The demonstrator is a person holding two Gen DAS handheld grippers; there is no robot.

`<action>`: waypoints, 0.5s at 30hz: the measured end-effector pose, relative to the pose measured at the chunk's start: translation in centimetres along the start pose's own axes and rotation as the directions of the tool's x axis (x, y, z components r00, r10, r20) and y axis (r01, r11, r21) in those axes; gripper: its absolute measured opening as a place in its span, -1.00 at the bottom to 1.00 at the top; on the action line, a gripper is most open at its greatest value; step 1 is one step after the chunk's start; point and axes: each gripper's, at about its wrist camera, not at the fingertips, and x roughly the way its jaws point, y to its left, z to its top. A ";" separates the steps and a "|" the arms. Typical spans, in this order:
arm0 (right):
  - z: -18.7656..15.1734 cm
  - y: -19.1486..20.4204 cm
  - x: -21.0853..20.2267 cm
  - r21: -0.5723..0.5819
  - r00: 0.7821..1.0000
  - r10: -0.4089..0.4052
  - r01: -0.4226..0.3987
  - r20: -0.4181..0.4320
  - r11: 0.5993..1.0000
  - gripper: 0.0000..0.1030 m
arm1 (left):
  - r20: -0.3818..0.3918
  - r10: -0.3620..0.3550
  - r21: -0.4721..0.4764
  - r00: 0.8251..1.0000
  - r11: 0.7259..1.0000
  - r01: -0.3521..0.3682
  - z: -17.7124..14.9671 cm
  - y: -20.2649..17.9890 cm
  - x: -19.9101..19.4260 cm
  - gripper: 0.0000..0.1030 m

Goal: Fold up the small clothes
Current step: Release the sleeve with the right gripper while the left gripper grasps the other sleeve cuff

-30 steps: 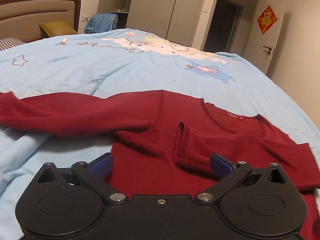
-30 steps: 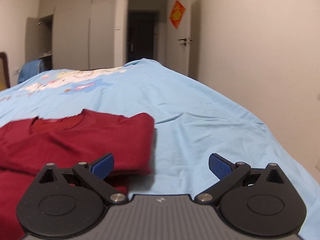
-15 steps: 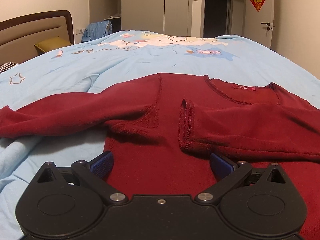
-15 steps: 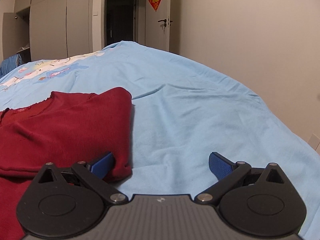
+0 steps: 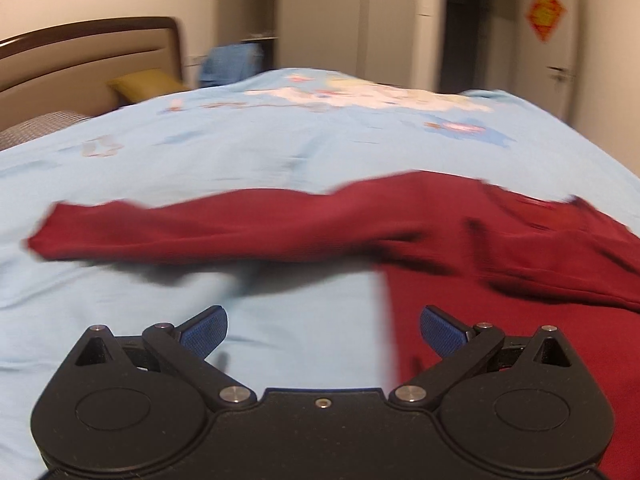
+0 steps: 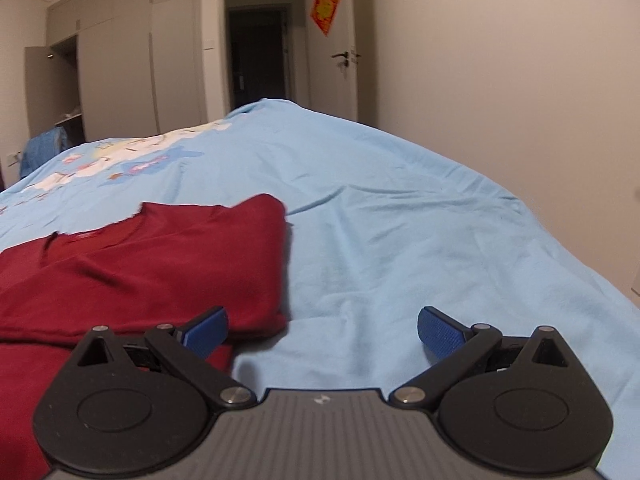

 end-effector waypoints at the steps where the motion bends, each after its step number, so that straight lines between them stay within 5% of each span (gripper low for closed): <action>1: -0.1 0.3 -0.8 -0.016 1.000 0.019 -0.019 0.003 1.000 1.00 | -0.001 0.025 -0.018 1.000 1.000 -0.025 0.2 1.7 -0.1 0.99; 7: -1.7 4.2 -6.3 -0.171 0.984 0.180 -0.175 0.016 0.970 1.00 | 0.006 0.142 -0.268 0.990 0.954 -0.136 2.1 11.1 -0.4 0.99; 15: -5.2 11.1 -9.1 -0.279 0.946 0.313 -0.324 -0.083 0.904 1.00 | -0.043 0.149 -0.592 0.988 0.792 -0.145 2.9 19.4 2.4 0.92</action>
